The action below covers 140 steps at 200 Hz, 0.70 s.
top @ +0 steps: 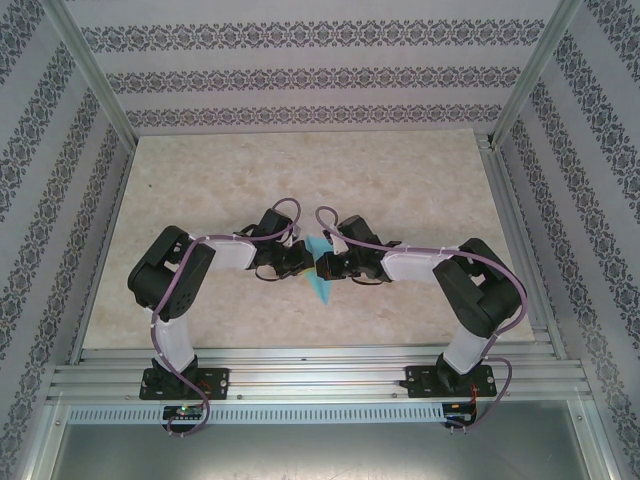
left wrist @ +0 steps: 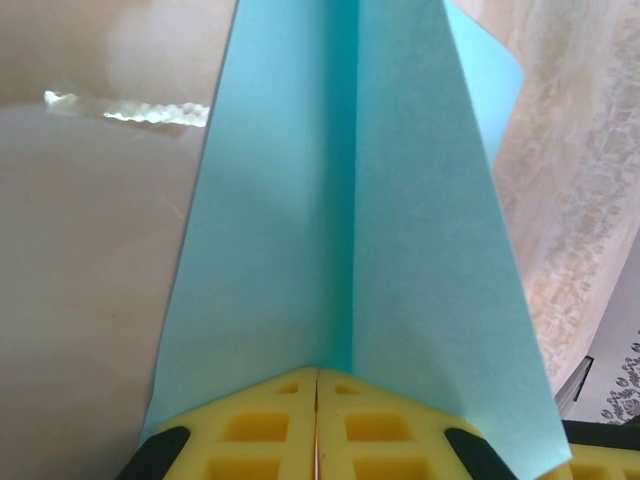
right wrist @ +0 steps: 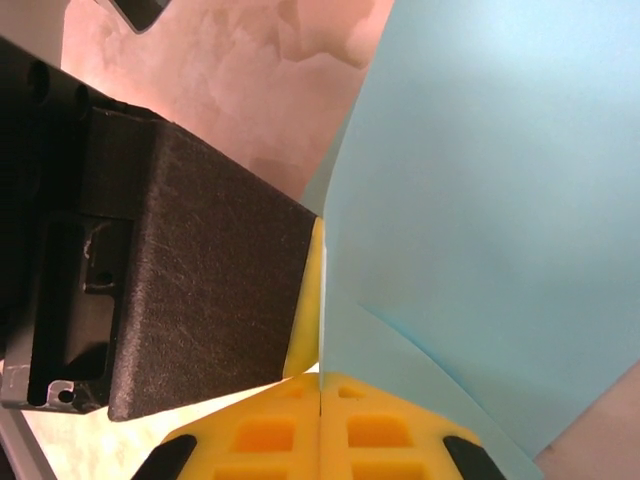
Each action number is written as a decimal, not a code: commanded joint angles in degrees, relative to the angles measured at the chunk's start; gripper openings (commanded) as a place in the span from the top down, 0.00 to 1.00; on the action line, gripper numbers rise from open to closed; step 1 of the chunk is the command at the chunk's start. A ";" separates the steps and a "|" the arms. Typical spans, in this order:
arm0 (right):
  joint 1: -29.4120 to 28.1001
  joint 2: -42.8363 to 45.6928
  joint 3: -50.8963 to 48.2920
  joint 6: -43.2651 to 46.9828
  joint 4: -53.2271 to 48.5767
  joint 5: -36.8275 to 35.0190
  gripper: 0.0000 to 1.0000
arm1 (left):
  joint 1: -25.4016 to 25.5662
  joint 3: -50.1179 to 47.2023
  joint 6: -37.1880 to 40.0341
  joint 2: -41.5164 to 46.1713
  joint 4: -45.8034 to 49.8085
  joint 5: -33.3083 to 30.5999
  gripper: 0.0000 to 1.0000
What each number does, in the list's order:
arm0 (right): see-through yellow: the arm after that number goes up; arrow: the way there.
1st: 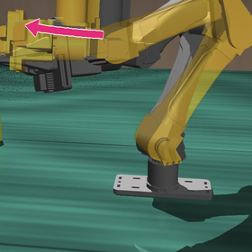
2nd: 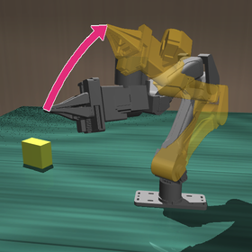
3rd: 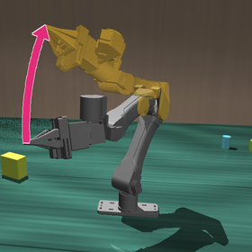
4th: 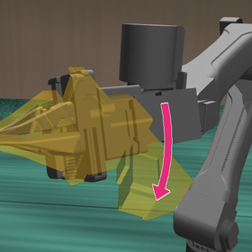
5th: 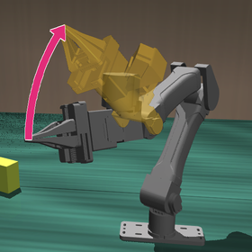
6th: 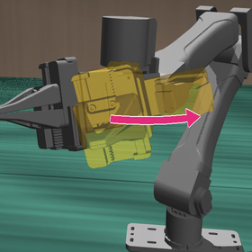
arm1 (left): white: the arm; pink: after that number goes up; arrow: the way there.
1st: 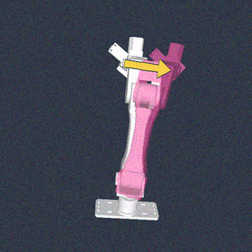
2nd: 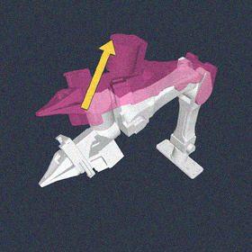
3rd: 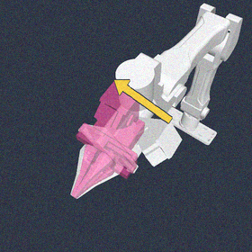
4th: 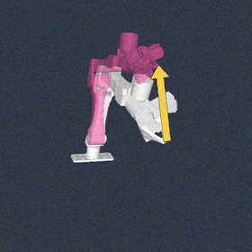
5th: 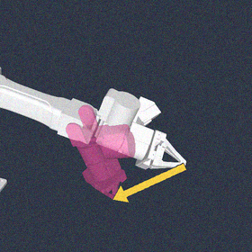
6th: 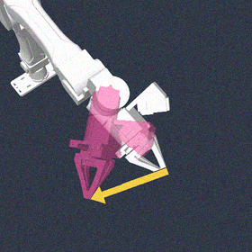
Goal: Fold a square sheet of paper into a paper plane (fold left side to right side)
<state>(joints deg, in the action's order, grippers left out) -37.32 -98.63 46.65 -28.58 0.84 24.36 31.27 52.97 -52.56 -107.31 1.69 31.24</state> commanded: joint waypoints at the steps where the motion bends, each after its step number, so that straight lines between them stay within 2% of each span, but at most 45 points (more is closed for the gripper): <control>1: 1.59 1.14 -2.31 0.63 2.84 2.80 1.00 | 0.65 -1.63 1.22 0.18 2.13 -3.36 0.92; 32: 3.74 1.25 -4.53 -1.04 6.88 6.79 1.00 | 0.68 -2.46 1.49 -0.29 2.50 -3.93 0.92; 140: 6.38 -1.25 -6.49 -1.05 8.64 8.67 1.00 | 0.64 -2.20 2.18 -0.32 3.75 -4.80 0.93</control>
<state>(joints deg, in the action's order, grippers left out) -31.70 -98.59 41.32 -29.08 7.55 31.48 31.31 52.34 -51.75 -107.13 0.84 30.92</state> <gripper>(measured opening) 0.043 0.076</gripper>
